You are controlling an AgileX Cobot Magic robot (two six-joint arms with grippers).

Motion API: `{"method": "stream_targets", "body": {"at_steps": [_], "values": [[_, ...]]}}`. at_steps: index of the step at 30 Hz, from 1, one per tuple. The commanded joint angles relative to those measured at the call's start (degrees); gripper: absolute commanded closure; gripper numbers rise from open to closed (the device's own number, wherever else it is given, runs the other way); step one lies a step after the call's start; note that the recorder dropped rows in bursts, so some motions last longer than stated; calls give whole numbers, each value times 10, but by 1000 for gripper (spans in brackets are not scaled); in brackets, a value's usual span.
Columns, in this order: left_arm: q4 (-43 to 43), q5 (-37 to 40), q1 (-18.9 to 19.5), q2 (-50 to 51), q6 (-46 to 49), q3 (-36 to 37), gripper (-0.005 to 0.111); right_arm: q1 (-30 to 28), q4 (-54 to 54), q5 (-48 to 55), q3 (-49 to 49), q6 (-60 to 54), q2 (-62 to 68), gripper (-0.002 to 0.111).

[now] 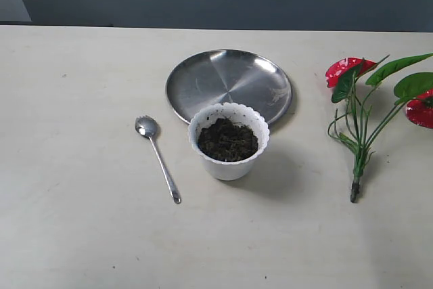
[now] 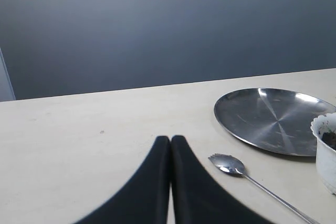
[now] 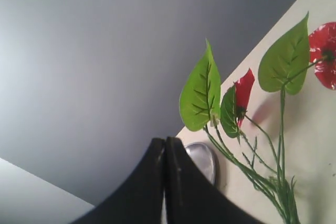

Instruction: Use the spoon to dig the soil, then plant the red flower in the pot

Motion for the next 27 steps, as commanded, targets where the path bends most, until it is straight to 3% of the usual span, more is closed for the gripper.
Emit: {"method": "stream_targets", "body": {"at_steps": [1,5,8,14,15,17,22,27], "values": [[0,-7,-4,-3,0,1,106,-3,25,-24,1,-12,-3,109],[0,-7,-4,-3,0,1,106,-3,113,40,1,-29,-3,109],[0,-7,-4,-3,0,1,106,-3,201,105,-29,-122,-3,109],[0,-7,-4,-3,0,1,106,-3,510,187,-122,-622,-3,109],[0,-7,-4,-3,0,1,106,-3,518,195,-138,-696,-3,109],[0,-7,-4,-3,0,1,106,-3,518,194,-181,-741,-3,109],[0,-7,-4,-3,0,1,106,-3,518,257,-267,-756,68,109],[0,-7,-4,-3,0,1,106,-3,409,299,-357,-768,196,109]]}}
